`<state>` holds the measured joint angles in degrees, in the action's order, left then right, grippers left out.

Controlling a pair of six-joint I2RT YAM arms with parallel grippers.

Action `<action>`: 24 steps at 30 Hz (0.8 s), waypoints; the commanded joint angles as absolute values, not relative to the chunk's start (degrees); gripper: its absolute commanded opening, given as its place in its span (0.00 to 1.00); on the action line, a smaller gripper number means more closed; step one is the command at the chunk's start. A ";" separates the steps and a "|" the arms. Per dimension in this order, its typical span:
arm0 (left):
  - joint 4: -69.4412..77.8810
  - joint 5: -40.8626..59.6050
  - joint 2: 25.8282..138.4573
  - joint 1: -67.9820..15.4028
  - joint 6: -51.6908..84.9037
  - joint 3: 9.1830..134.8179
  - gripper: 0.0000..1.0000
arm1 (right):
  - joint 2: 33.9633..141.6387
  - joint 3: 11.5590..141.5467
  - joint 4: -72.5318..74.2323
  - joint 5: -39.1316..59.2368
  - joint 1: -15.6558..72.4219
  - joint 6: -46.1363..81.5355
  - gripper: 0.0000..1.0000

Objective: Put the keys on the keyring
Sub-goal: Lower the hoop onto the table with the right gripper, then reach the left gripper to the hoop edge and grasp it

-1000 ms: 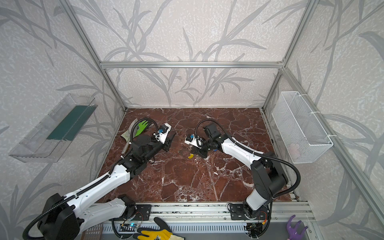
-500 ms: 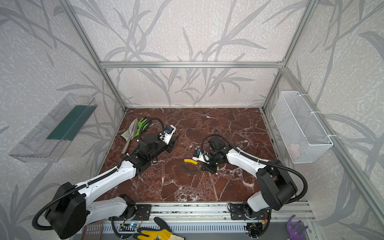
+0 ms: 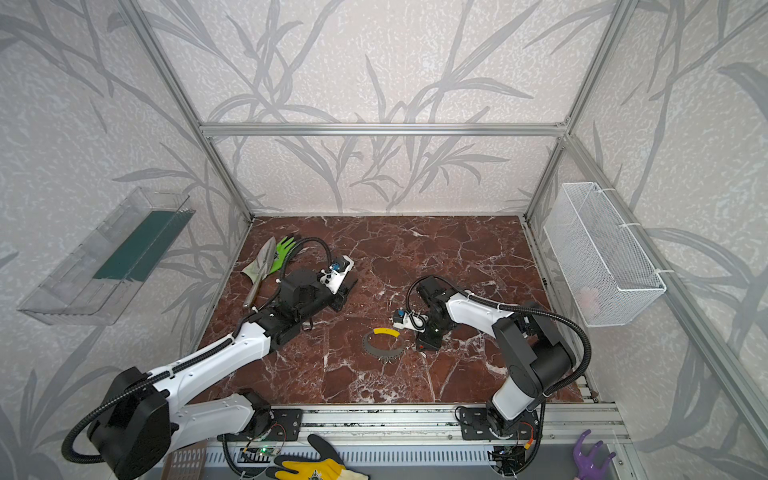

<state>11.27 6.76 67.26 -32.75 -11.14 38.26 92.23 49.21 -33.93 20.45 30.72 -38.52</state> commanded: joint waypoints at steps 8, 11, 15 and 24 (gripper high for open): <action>-2.68 15.14 67.19 -37.82 -14.47 37.11 0.38 | 74.18 43.07 -20.48 18.18 29.09 -40.25 0.50; -3.26 11.06 68.45 -43.03 -13.71 36.18 0.38 | 71.31 41.61 -16.89 18.09 28.94 -38.40 0.50; -1.73 10.89 69.69 -46.10 -8.42 35.02 0.38 | 70.05 40.37 -14.19 18.26 28.67 -35.37 0.50; 0.08 8.27 70.10 -53.11 0.04 30.36 0.53 | 69.08 39.03 -12.09 18.79 27.41 -32.78 0.50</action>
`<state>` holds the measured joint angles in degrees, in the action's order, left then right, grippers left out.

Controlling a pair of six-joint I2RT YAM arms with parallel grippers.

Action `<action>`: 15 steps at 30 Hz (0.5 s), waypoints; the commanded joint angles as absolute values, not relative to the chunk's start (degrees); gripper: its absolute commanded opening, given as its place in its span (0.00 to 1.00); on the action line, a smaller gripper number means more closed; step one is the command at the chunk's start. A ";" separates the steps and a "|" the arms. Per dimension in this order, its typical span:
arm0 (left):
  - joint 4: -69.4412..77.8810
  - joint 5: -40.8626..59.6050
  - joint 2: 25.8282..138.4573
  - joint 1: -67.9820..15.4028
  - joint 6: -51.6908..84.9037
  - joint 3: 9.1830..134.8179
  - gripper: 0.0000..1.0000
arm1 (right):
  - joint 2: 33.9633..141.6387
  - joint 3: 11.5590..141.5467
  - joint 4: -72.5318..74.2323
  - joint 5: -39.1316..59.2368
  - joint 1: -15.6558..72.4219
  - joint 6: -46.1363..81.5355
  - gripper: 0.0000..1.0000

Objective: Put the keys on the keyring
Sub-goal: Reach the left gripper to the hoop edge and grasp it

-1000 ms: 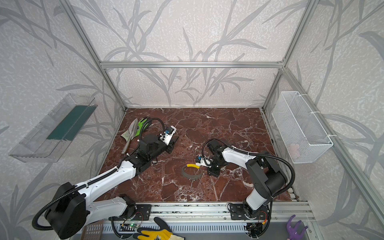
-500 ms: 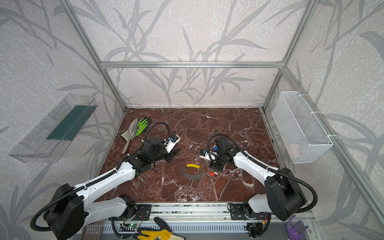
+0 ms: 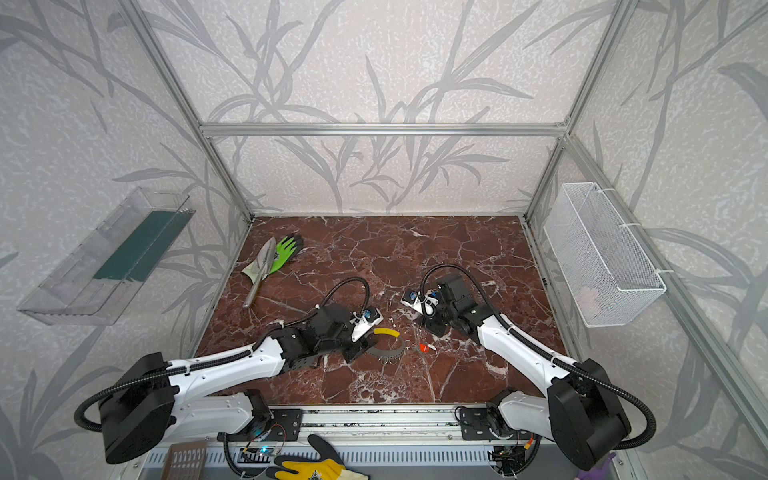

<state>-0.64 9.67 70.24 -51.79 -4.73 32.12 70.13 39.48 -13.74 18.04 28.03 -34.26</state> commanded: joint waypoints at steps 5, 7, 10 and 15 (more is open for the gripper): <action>1.90 6.18 71.25 -56.81 3.26 28.10 0.58 | 69.18 39.31 -11.96 18.47 27.39 -31.88 0.49; 3.24 3.65 72.34 -58.28 4.31 27.56 0.57 | 68.76 39.28 -11.87 18.22 27.37 -31.73 0.49; 5.57 1.32 74.49 -60.03 5.05 26.99 0.56 | 67.91 38.84 -11.78 17.87 27.32 -31.39 0.48; 8.42 -1.41 78.07 -61.90 6.85 26.85 0.52 | 66.85 38.07 -11.95 17.67 27.33 -31.21 0.46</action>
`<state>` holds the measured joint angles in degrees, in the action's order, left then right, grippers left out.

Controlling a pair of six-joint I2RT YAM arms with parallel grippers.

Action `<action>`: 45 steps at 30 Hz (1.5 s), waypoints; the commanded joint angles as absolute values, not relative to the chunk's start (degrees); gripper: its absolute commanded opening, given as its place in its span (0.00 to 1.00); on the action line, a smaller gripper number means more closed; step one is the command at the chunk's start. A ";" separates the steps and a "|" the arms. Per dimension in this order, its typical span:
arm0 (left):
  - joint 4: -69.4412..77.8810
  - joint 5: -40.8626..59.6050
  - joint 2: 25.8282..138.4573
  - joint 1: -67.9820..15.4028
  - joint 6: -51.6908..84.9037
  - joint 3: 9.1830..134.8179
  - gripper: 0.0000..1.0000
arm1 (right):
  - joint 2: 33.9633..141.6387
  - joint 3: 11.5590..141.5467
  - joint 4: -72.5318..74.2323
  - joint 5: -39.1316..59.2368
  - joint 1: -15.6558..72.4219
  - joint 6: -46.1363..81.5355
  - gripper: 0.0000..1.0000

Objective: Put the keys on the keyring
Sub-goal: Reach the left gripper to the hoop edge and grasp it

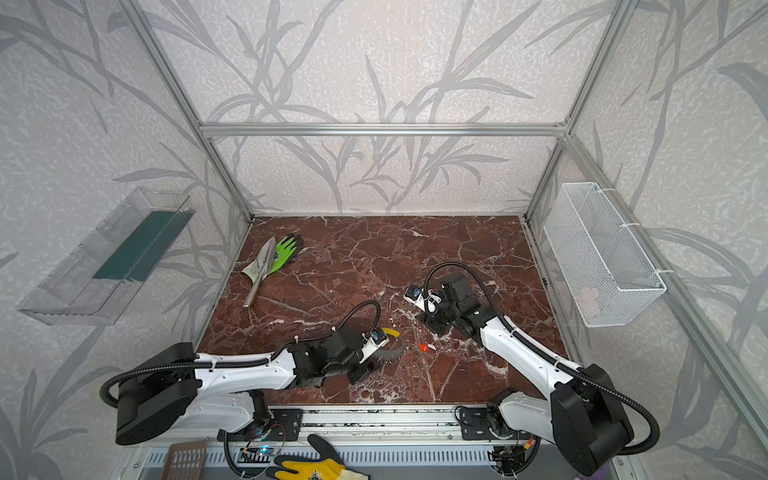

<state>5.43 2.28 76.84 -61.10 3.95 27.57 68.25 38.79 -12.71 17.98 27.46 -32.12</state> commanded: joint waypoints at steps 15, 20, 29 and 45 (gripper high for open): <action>10.83 -3.18 81.11 -62.48 8.35 26.37 0.38 | 65.19 36.92 -12.80 18.04 27.29 -30.61 0.41; 11.38 -3.26 81.60 -62.53 8.40 26.27 0.33 | 65.96 36.84 -12.41 18.37 27.31 -30.34 0.38; 12.18 -2.80 81.80 -62.70 8.36 26.30 0.15 | 65.65 35.97 -10.90 18.83 27.33 -30.08 0.33; 27.68 -5.01 67.49 -62.38 -0.03 20.78 0.00 | 62.20 34.08 -4.45 24.91 27.16 -25.59 0.33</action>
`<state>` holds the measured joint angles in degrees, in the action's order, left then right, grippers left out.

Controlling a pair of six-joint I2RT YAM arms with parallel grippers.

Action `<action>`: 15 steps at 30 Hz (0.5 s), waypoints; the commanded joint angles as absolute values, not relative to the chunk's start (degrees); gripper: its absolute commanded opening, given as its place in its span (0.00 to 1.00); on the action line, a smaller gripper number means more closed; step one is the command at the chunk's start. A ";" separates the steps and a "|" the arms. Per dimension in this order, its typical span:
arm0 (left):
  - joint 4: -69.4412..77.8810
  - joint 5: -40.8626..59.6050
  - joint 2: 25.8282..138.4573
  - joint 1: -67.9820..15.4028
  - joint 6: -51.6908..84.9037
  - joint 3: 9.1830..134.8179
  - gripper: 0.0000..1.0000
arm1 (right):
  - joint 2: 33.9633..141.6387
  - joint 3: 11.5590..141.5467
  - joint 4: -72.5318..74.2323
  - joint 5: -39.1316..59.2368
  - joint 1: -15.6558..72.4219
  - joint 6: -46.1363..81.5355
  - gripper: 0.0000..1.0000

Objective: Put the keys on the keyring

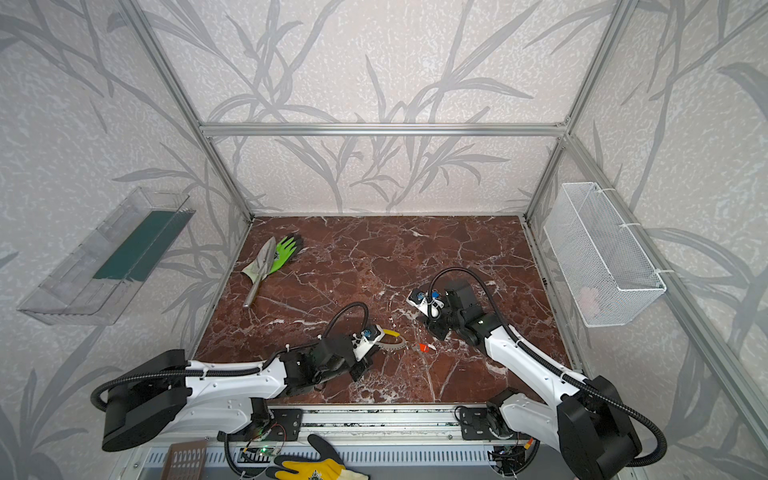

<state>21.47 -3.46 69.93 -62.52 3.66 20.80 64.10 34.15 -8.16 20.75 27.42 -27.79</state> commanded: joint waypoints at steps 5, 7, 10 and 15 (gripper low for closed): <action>27.18 -4.31 65.54 -61.61 -5.56 24.58 0.00 | 61.00 34.14 0.25 31.61 27.15 -22.63 0.34; 28.31 -3.92 65.24 -60.91 -7.09 25.61 0.00 | 60.74 34.59 0.44 34.47 27.11 -22.17 0.35; 30.37 -1.20 64.62 -58.84 -8.13 27.20 0.00 | 59.37 35.07 0.48 36.54 27.09 -21.13 0.36; 32.95 9.20 63.34 -54.33 -6.34 30.47 0.00 | 56.31 35.07 0.10 37.83 27.16 -20.68 0.36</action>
<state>28.27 2.00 64.90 -56.14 -6.42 27.51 58.43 34.13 -1.30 35.14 27.35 -21.87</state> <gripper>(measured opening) 0.052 0.363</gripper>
